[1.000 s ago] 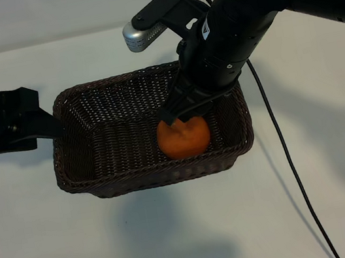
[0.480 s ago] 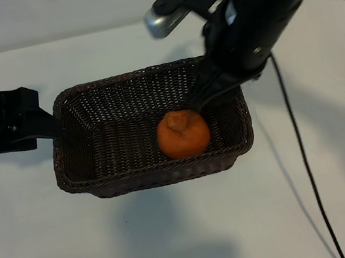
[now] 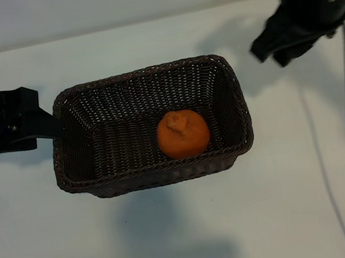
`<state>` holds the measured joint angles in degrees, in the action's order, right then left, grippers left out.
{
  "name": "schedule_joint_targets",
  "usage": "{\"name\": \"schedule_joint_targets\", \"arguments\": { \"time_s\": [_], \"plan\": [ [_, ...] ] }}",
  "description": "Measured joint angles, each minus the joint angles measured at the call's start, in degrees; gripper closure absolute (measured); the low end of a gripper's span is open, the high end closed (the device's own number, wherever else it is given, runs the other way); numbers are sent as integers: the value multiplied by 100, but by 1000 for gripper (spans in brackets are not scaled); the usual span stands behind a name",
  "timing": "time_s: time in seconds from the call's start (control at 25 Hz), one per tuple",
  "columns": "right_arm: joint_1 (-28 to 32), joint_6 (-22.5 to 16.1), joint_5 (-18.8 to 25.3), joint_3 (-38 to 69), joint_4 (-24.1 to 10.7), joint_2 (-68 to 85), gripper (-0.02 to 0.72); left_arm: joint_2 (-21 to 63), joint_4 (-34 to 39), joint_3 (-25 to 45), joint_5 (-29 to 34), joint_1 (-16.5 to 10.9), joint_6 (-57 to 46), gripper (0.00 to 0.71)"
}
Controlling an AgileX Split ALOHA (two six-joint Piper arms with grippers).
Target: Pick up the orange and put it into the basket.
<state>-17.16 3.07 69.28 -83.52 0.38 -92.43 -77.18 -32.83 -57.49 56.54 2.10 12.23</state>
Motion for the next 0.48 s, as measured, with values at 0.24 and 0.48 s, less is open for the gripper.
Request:
{"name": "schedule_joint_targets", "arguments": {
  "time_s": [0.24,0.48],
  "plan": [
    [555,27,41,0,-8,134,268,0,0,0,6,0,0,185],
    [898,27,66,0,96,192,268,0,0,0,6,0,0,185]
  ]
}}
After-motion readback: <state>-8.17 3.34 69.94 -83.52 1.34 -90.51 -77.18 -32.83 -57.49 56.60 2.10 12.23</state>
